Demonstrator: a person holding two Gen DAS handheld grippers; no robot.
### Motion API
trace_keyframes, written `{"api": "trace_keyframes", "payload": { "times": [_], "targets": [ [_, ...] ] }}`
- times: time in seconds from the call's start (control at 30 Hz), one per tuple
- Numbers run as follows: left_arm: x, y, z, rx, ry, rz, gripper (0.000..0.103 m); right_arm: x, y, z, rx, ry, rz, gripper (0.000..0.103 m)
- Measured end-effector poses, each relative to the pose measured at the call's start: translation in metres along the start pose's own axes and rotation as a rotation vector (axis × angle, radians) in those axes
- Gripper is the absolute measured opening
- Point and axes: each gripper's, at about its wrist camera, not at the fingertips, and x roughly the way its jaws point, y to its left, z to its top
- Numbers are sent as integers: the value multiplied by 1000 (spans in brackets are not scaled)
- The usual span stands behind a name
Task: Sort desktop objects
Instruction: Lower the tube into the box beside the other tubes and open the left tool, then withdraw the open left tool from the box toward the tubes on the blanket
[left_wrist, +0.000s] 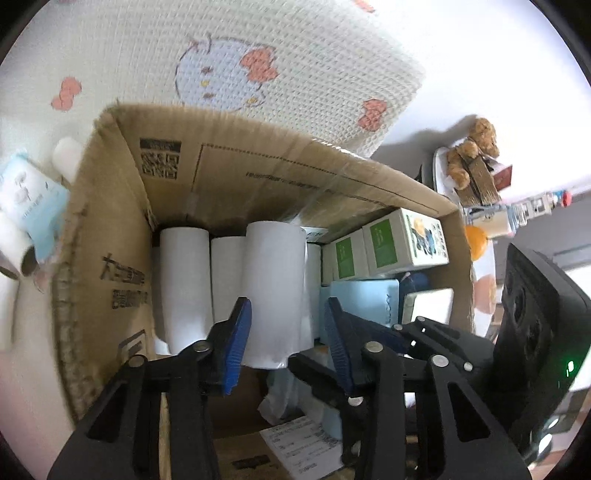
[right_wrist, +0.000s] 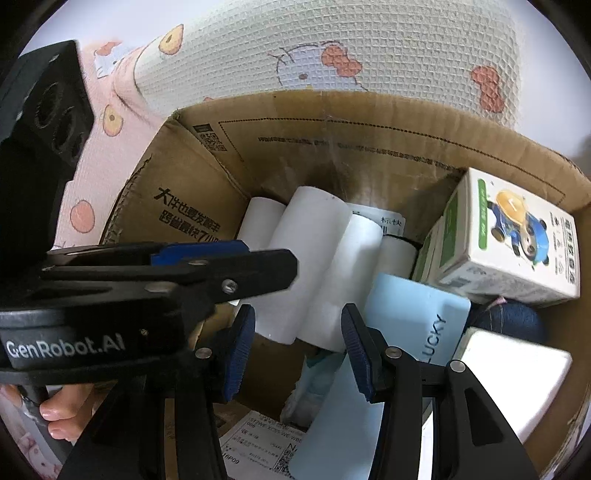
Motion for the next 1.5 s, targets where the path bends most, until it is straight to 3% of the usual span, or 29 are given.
{"api": "trace_keyframes", "payload": {
  "times": [0.13,0.27,0.4,0.5,0.63,0.83,1.1,1.2,1.37,1.5],
  "targets": [
    [-32,-7,-5,92,-98,-5,28,-15,1,-7,27,-33,2,46],
    [-78,-4,-17,193,-272,17,28,-32,17,-10,5,-84,5,46],
    [-108,6,-26,233,-412,43,28,-45,34,-14,-31,-125,37,46],
    [-122,15,-28,240,-473,87,28,-47,35,-16,-44,-140,57,46],
    [-135,39,-37,238,-506,120,29,-60,51,-24,-102,-152,90,46],
    [-130,79,-48,190,-499,134,34,-73,88,-28,-203,-138,37,46],
    [-91,104,-67,301,-465,279,38,-77,130,-7,-297,-131,2,46],
    [-82,117,-71,282,-431,231,46,-76,149,2,-341,-116,3,46],
    [-59,148,-73,183,-382,126,48,-56,183,25,-415,-52,-21,46],
    [-46,167,-76,137,-417,107,48,-29,205,47,-443,3,-47,46]
  ]
}}
